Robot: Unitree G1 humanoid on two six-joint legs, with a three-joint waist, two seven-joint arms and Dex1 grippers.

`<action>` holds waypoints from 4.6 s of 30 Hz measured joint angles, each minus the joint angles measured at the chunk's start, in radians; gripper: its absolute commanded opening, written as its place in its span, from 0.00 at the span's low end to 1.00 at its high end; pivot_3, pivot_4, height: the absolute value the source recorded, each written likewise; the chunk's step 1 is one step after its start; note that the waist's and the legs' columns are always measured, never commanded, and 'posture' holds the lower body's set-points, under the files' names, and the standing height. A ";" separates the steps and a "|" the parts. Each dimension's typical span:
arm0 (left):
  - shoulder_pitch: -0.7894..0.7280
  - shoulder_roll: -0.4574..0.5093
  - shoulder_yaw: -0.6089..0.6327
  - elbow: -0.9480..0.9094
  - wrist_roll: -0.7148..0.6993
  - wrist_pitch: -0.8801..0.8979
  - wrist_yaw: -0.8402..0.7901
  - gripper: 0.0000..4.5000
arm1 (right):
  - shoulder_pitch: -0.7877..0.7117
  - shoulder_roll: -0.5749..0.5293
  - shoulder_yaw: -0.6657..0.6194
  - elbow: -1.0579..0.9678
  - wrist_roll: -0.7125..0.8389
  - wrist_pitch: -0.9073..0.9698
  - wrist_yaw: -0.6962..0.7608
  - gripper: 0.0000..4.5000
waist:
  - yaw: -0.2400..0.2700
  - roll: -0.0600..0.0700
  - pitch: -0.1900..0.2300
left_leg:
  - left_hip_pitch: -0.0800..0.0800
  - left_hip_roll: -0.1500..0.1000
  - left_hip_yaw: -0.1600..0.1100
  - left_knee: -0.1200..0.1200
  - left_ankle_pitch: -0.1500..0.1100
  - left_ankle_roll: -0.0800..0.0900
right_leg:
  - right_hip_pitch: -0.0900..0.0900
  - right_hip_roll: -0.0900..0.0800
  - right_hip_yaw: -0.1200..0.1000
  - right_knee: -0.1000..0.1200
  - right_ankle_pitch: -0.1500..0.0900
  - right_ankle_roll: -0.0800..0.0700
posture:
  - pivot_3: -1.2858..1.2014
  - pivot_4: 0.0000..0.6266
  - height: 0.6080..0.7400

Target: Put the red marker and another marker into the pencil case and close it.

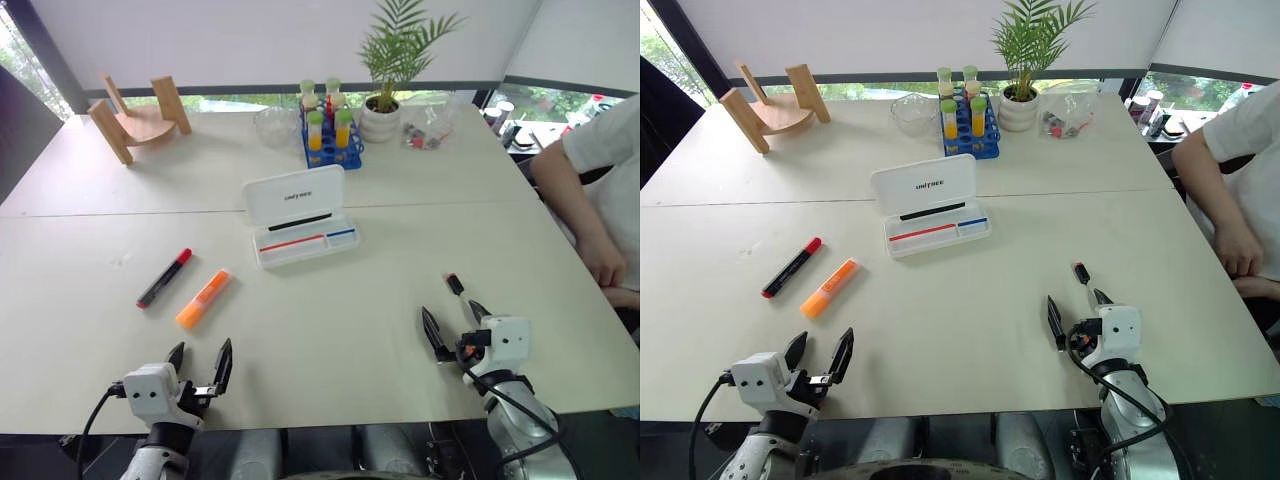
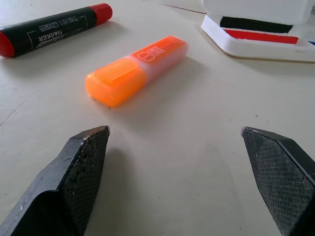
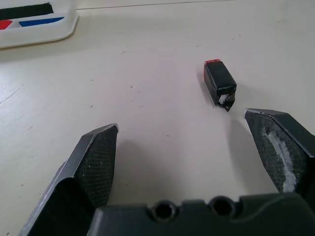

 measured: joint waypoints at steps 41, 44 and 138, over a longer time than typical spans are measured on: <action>-0.048 0.081 -0.059 -0.225 0.003 0.303 0.122 0.98 | 0.015 -0.033 -0.028 0.066 0.017 -0.124 0.034 1.00 | 0.007 -0.006 0.003 | -0.012 -0.004 0.001 0.004 0.000 0.000 | -0.004 -0.002 0.000 -0.001 0.000 0.000 | 0.52 0.24 1.00; -0.120 0.204 -0.006 -0.217 -0.028 0.313 0.031 0.98 | 0.052 -0.114 -0.078 0.019 0.050 -0.083 0.082 1.00 | 0.019 -0.001 0.006 | -0.012 -0.005 0.002 0.004 0.000 0.000 | -0.004 -0.003 -0.001 -0.002 0.000 0.000 | 0.52 0.24 1.00; -0.988 0.748 0.201 0.100 -0.207 0.801 -0.692 0.99 | -0.704 -0.776 -0.010 -0.156 0.606 0.631 0.638 1.00 | 0.001 0.005 0.019 | -0.015 -0.003 -0.003 0.017 -0.001 0.005 | -0.005 0.003 -0.005 0.014 0.006 0.011 | 0.52 0.24 1.00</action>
